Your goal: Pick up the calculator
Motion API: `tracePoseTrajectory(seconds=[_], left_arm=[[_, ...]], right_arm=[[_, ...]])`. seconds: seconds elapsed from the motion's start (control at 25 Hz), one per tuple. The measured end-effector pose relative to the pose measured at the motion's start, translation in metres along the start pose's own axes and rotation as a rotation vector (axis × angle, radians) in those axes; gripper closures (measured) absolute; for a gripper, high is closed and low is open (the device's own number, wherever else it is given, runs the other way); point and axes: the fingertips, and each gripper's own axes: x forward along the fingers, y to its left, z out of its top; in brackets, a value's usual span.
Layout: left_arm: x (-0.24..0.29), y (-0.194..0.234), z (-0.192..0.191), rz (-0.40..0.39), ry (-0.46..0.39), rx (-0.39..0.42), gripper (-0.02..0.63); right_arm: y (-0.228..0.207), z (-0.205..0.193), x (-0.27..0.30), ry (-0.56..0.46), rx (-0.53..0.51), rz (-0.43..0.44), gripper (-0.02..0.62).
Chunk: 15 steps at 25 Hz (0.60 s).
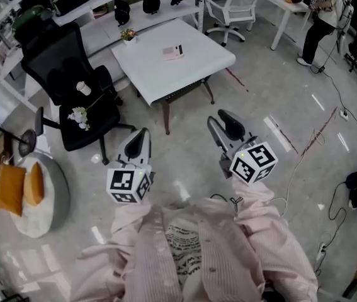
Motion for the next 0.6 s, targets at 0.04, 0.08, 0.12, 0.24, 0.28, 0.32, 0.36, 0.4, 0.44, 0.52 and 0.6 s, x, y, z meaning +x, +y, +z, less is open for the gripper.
tracePoseTrajectory(seconds=[0.04,0.08,0.12,0.24,0.28,0.32,0.36,0.4,0.44,0.52,0.6], left_arm=[[0.001,-0.003,0.0,-0.001,0.001,0.003,0.606],[0.003,-0.005,0.001,-0.002,0.001,0.004,0.606],[0.004,-0.007,0.0,-0.003,0.002,0.003,0.604],[0.006,-0.01,-0.002,0.001,0.004,-0.01,0.606],[0.007,-0.01,-0.002,0.005,0.005,-0.012,0.606],[0.008,-0.01,-0.003,0.008,0.008,-0.011,0.606],[0.009,-0.01,-0.003,0.009,0.012,-0.009,0.606],[0.011,-0.01,-0.003,0.009,0.017,-0.007,0.606],[0.013,-0.009,-0.004,0.009,0.021,-0.006,0.606],[0.018,-0.006,-0.006,0.014,0.029,-0.006,0.606],[0.024,0.0,-0.009,0.021,0.035,-0.01,0.606]], right_arm=[[-0.003,-0.001,-0.001,0.007,-0.006,-0.002,0.469],[-0.006,-0.001,-0.001,0.012,-0.005,-0.002,0.446],[-0.009,-0.001,-0.001,0.014,0.002,-0.001,0.429],[-0.014,-0.004,0.001,0.017,0.028,0.006,0.414],[-0.015,-0.005,0.002,0.018,0.033,0.008,0.409],[-0.016,-0.005,0.003,0.018,0.037,0.009,0.403],[-0.016,-0.005,0.004,0.016,0.04,0.011,0.399],[-0.018,-0.004,0.006,0.01,0.041,0.012,0.392],[-0.02,-0.003,0.009,0.002,0.04,0.011,0.385],[-0.025,-0.002,0.015,-0.004,0.039,0.008,0.382],[-0.03,-0.005,0.022,0.002,0.042,0.008,0.377]])
